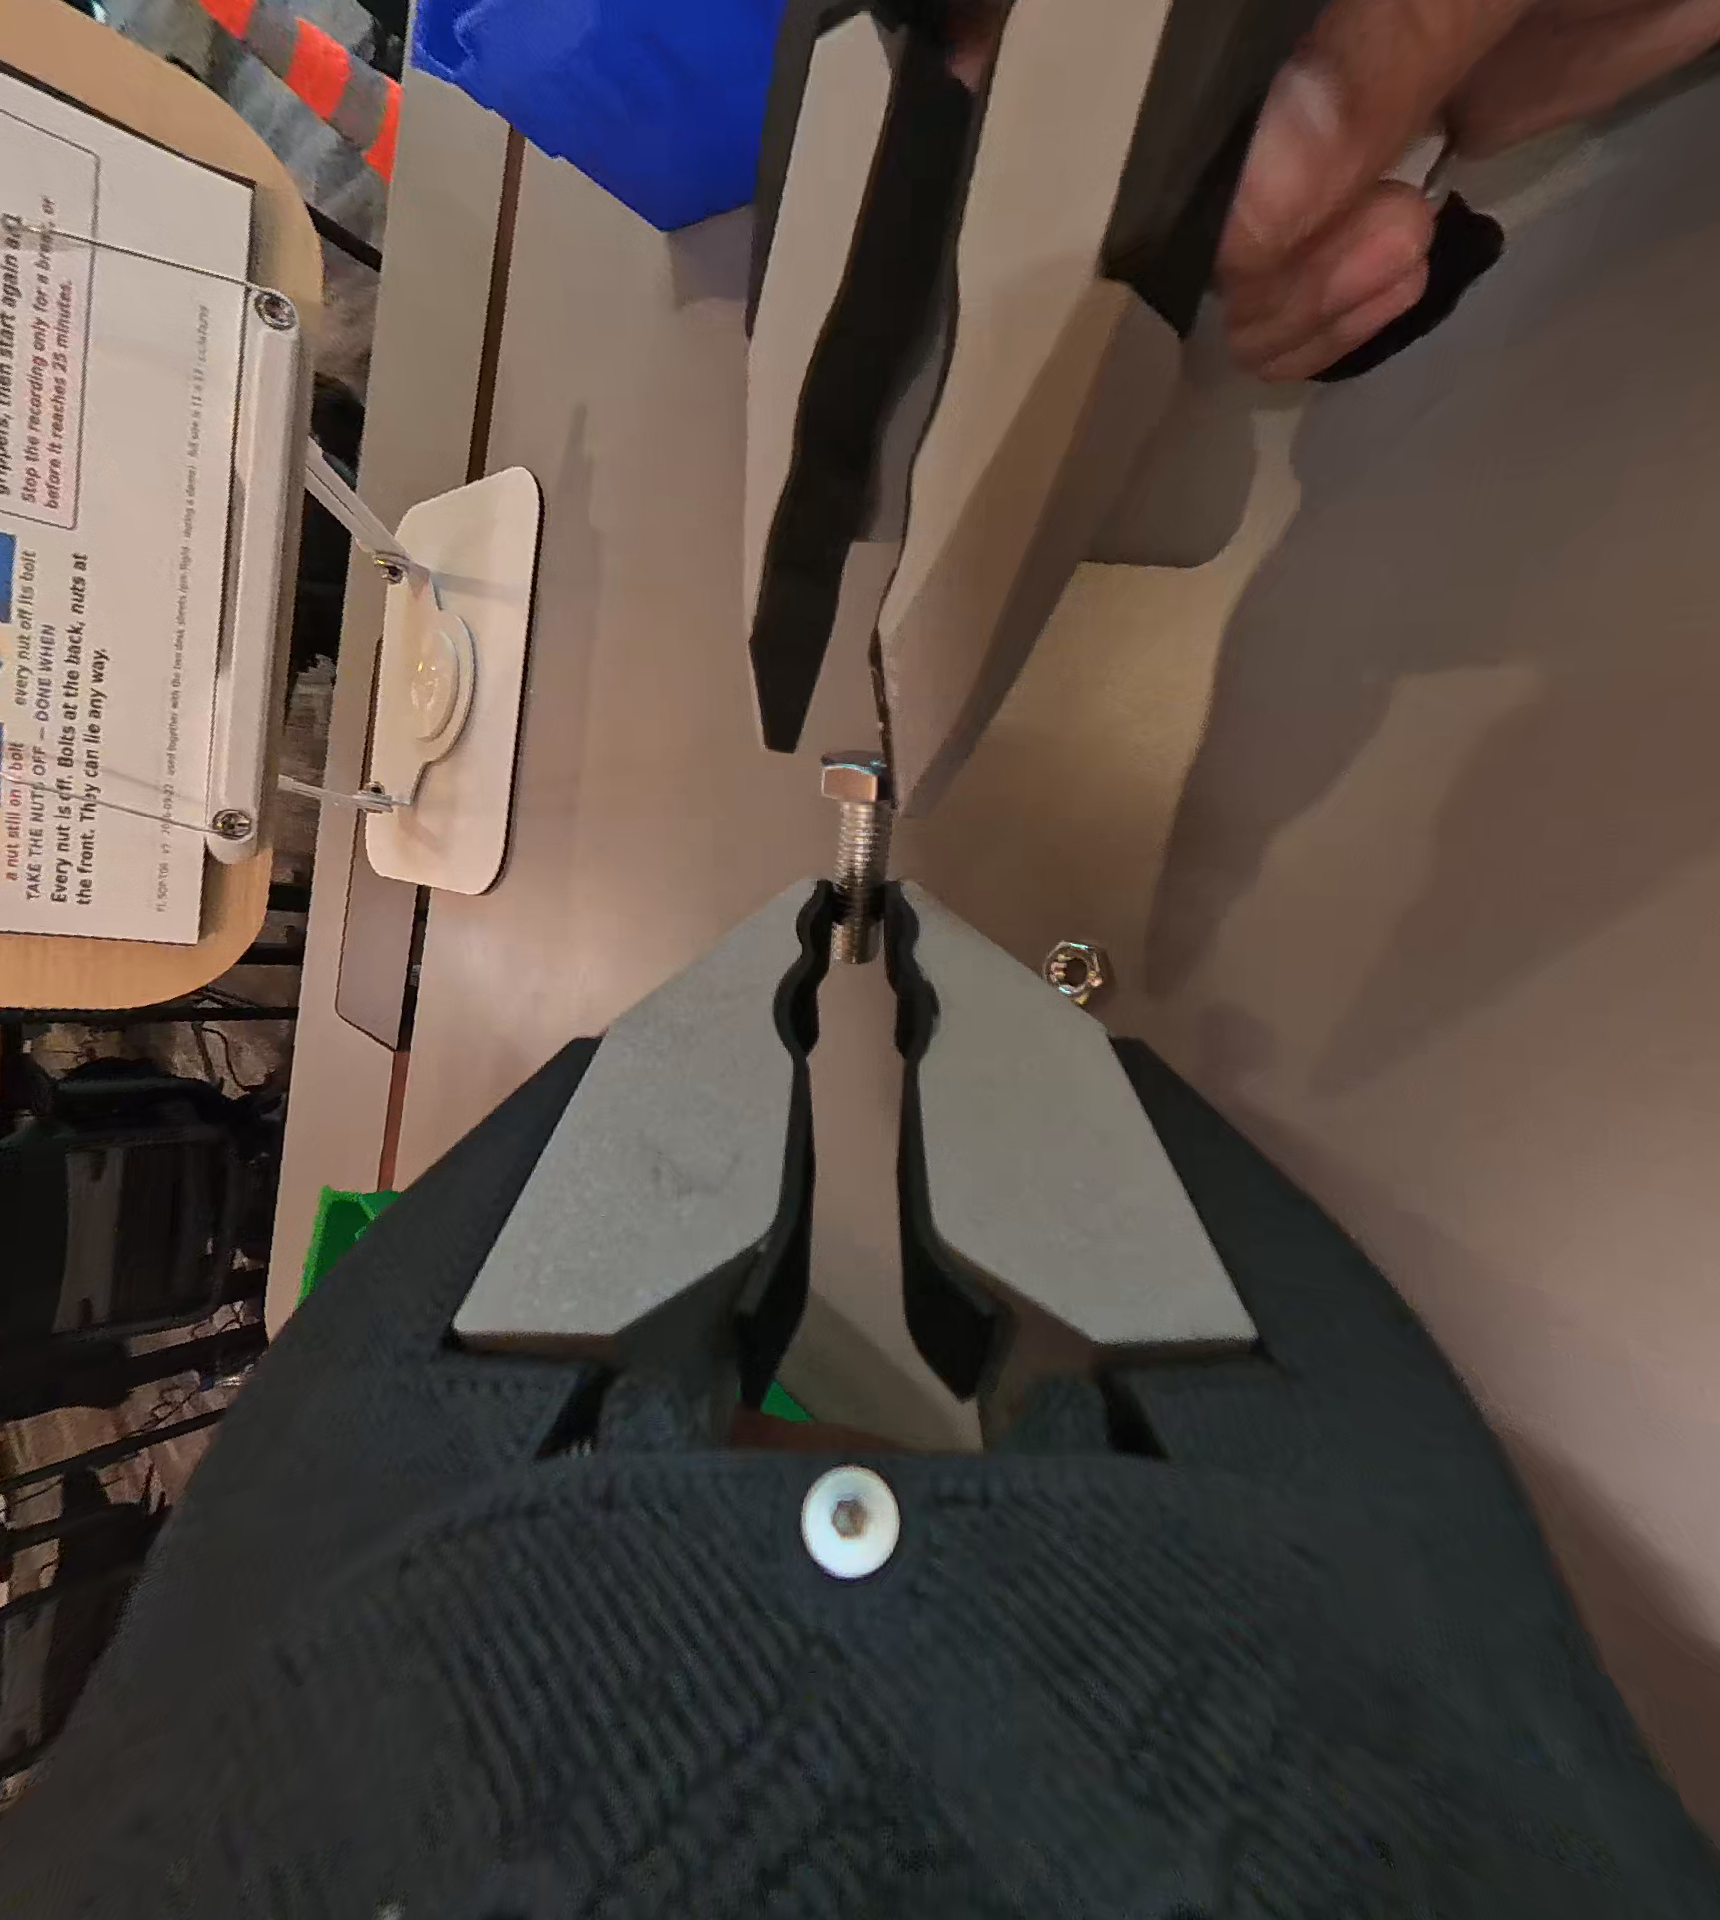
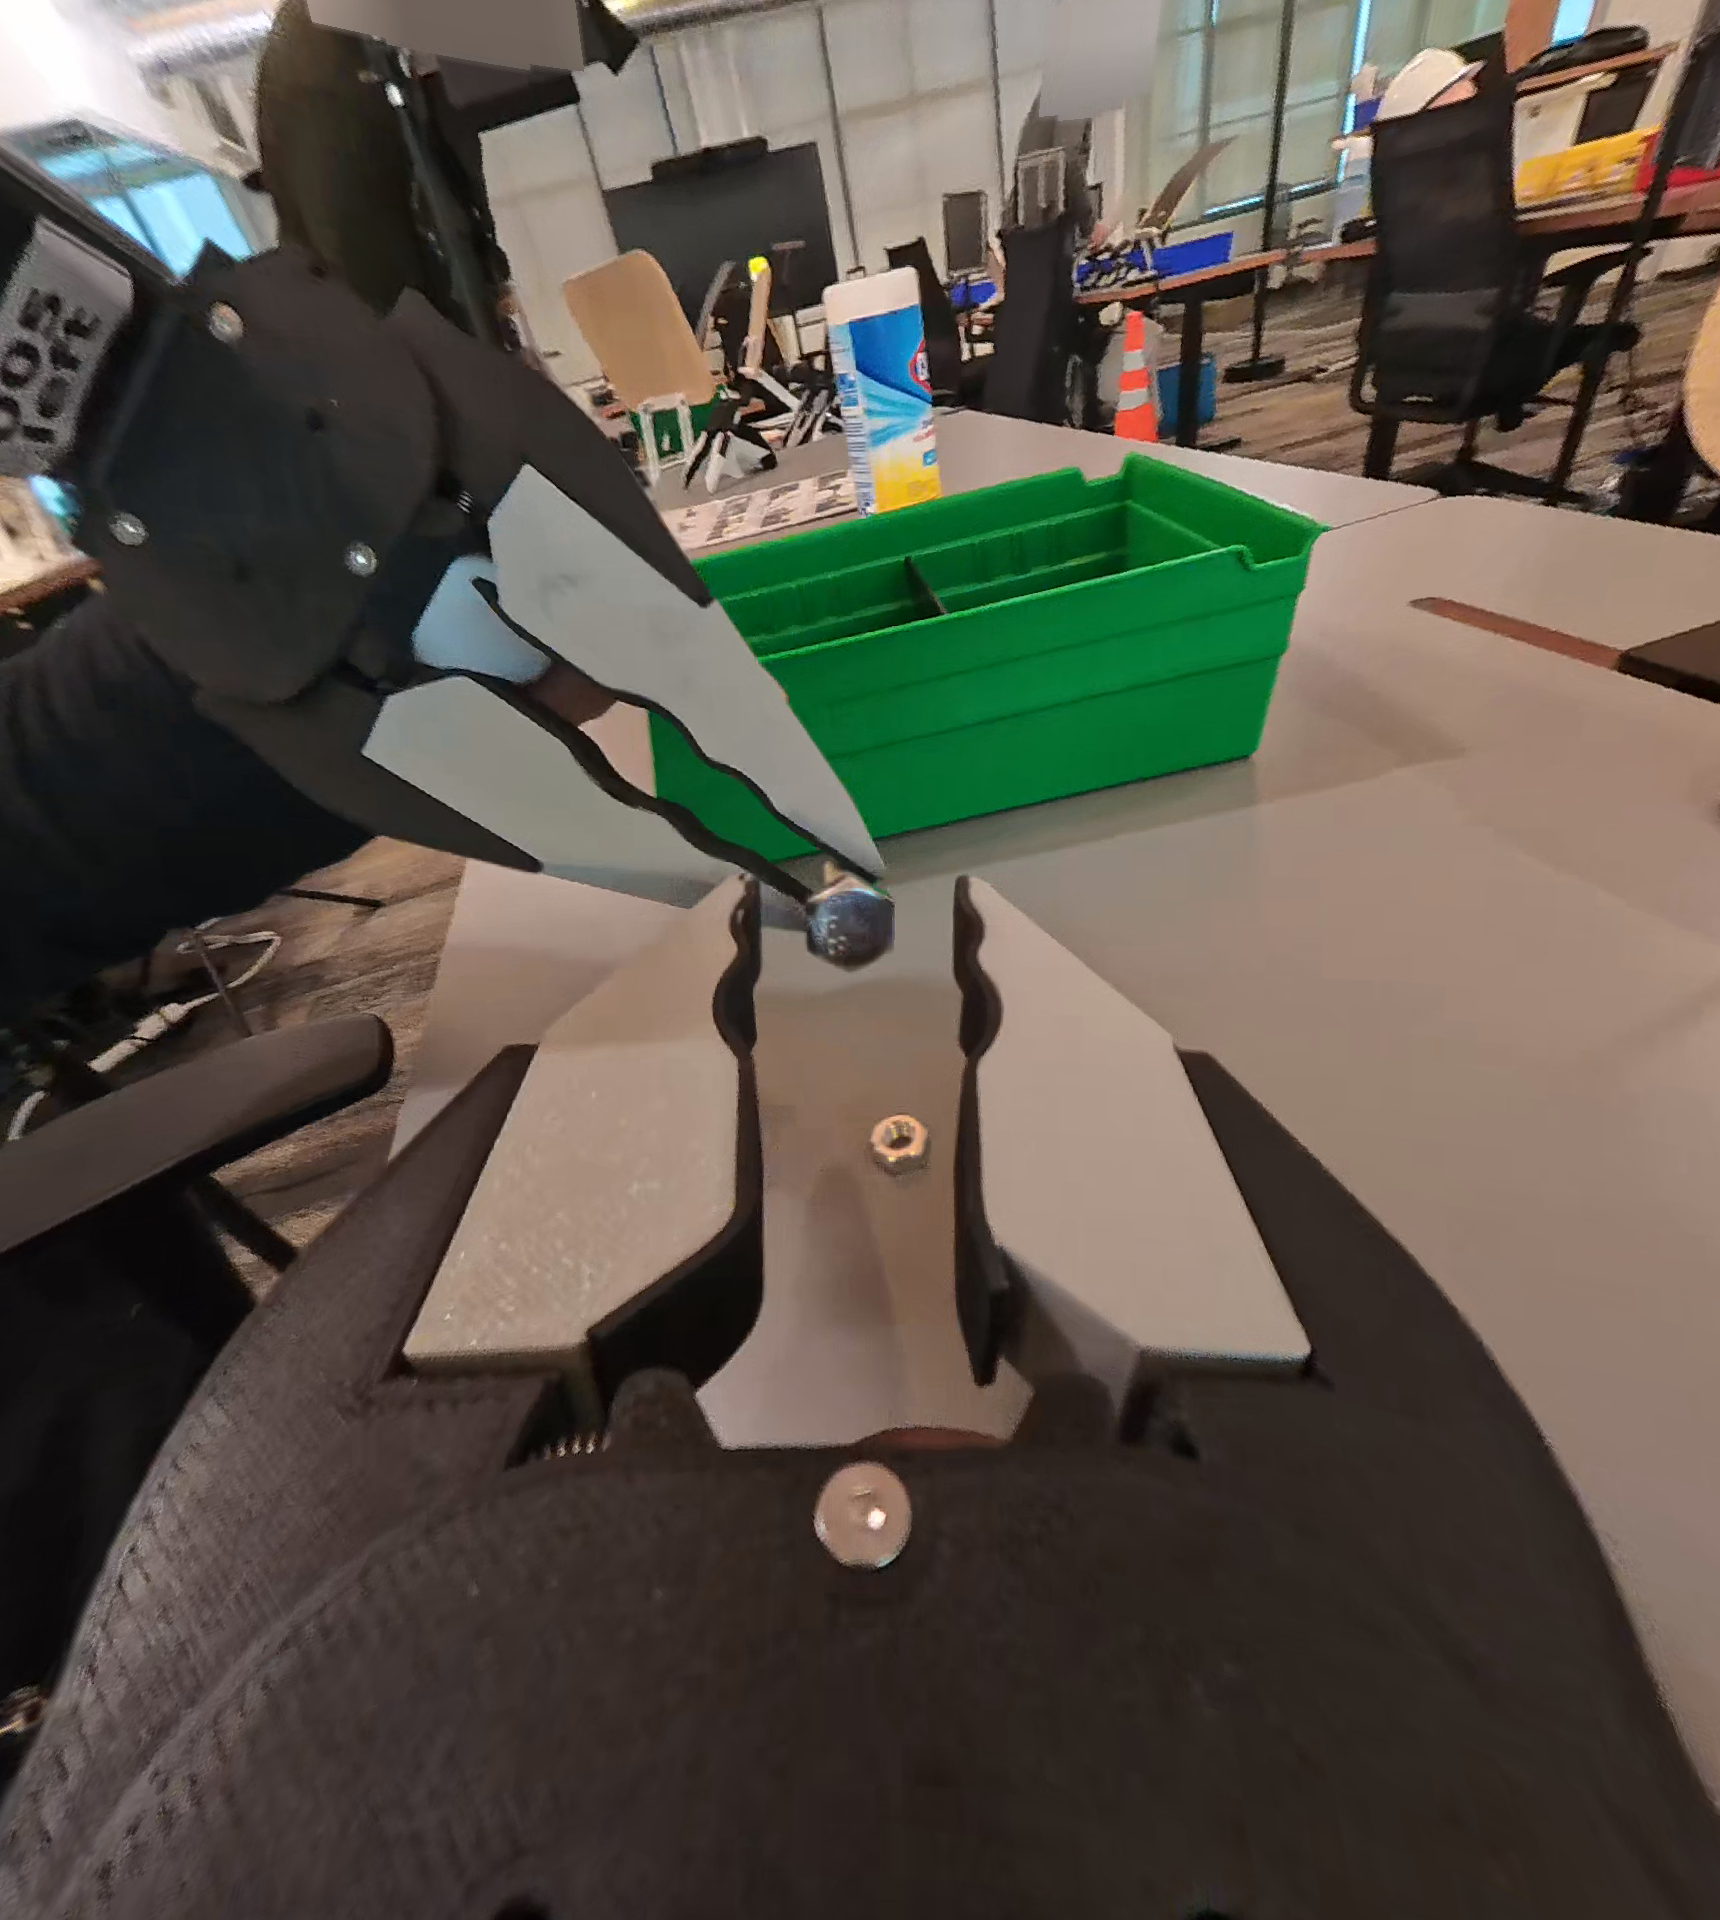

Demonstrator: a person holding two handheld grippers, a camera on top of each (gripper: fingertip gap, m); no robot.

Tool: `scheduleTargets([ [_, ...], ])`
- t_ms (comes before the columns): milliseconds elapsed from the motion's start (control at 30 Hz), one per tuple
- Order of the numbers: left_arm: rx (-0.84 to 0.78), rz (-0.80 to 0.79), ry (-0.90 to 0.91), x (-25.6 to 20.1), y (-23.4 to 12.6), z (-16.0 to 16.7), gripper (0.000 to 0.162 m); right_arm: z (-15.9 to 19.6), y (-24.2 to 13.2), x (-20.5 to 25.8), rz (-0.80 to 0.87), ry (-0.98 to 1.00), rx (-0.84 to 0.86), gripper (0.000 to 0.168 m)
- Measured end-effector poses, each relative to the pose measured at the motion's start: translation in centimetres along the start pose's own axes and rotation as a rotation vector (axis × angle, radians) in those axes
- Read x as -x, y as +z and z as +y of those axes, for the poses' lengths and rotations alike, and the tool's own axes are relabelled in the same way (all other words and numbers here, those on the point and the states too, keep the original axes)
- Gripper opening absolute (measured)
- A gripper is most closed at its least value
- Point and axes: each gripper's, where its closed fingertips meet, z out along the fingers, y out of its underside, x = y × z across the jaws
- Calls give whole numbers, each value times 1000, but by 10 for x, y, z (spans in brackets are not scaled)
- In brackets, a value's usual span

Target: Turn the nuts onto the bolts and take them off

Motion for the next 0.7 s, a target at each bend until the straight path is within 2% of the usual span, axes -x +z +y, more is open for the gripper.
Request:
scheduleTargets([
  [133,-35,-12,-17,4,3,-2,7,5,3,-3,7,19,21,40],
  [233,-56,5,-10,2,6,-3,7,7,4,-5,14,10,32,16],
  [333,-94,4,-33,3,13,-4,7,10,4,-9,21,33,45,14],
  [500,-233,-35,-144,12,24,-14,10,5,-4,-23,86,37,14,14],
  [600,-327,-153,-222,33,24,-14,28,-3,-13,-33,149,14,-21,14],
  [700,-512,-69,-383,28,22,-23,18,-15,-22,-36,173,8,-75,14],
])
